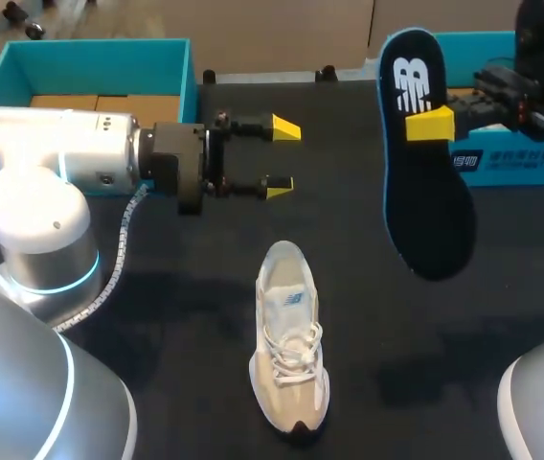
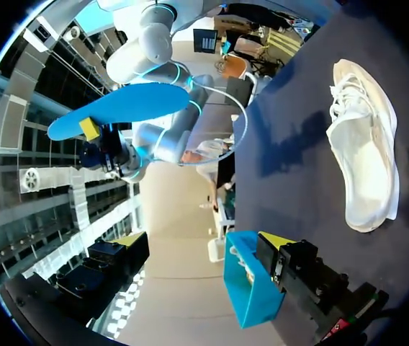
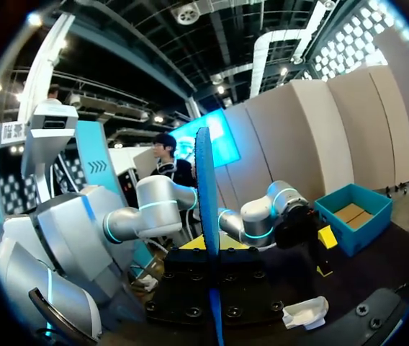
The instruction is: Take the shoe out of the shoebox, open the shoe tongue, remove and reinsert the insole, then place the shoe into the shoebox
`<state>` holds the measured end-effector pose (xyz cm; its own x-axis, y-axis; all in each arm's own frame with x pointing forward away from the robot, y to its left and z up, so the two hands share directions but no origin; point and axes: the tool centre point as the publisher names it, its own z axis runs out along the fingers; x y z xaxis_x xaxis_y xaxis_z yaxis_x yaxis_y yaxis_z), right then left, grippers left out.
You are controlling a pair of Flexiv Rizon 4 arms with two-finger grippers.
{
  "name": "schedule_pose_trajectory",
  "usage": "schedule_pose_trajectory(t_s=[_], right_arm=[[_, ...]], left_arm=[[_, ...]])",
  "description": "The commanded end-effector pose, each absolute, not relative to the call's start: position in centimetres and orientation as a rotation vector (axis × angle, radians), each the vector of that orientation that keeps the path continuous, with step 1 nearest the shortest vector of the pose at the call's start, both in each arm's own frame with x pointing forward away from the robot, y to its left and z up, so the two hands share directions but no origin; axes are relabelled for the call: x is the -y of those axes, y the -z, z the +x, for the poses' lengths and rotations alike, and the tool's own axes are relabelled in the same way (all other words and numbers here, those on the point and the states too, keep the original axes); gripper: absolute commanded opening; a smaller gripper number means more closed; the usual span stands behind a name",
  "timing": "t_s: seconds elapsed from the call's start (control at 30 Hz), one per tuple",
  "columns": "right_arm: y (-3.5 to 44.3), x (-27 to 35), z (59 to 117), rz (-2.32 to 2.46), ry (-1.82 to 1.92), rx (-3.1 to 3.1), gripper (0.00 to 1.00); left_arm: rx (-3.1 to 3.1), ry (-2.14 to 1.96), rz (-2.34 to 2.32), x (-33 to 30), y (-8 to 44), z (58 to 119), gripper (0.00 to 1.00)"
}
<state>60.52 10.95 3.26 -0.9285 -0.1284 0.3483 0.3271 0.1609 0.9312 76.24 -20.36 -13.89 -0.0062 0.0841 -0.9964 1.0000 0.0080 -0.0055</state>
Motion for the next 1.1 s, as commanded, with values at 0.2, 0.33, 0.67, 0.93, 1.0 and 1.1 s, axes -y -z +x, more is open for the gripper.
schedule_pose_trajectory(t_s=[0.2, 0.33, 0.67, 0.93, 1.0, 1.1], right_arm=[[-3.4, -11.2, 60.9, -0.182, 1.816, 2.099, 0.00], [-2.5, -11.0, 62.8, -0.149, 1.825, 2.042, 0.00], [2.2, -10.0, 69.1, -0.334, 1.684, 1.791, 0.00], [4.3, -9.8, 70.6, -0.489, 1.617, 1.717, 0.00], [4.3, -9.8, 70.6, -0.489, 1.617, 1.717, 0.00], [4.3, -9.8, 70.6, -0.489, 1.617, 1.717, 0.00]], left_arm=[[-1.278, 1.165, 1.260, 20.4, 14.0, 76.2, 1.00], [-1.278, 1.165, 1.260, 20.4, 14.0, 76.2, 1.00], [-1.278, 1.165, 1.260, 20.4, 14.0, 76.2, 1.00], [-1.278, 1.165, 1.260, 20.4, 14.0, 76.2, 1.00], [-1.278, 1.165, 1.260, 20.4, 14.0, 76.2, 1.00], [-1.278, 1.165, 1.260, 20.4, 14.0, 76.2, 1.00]])
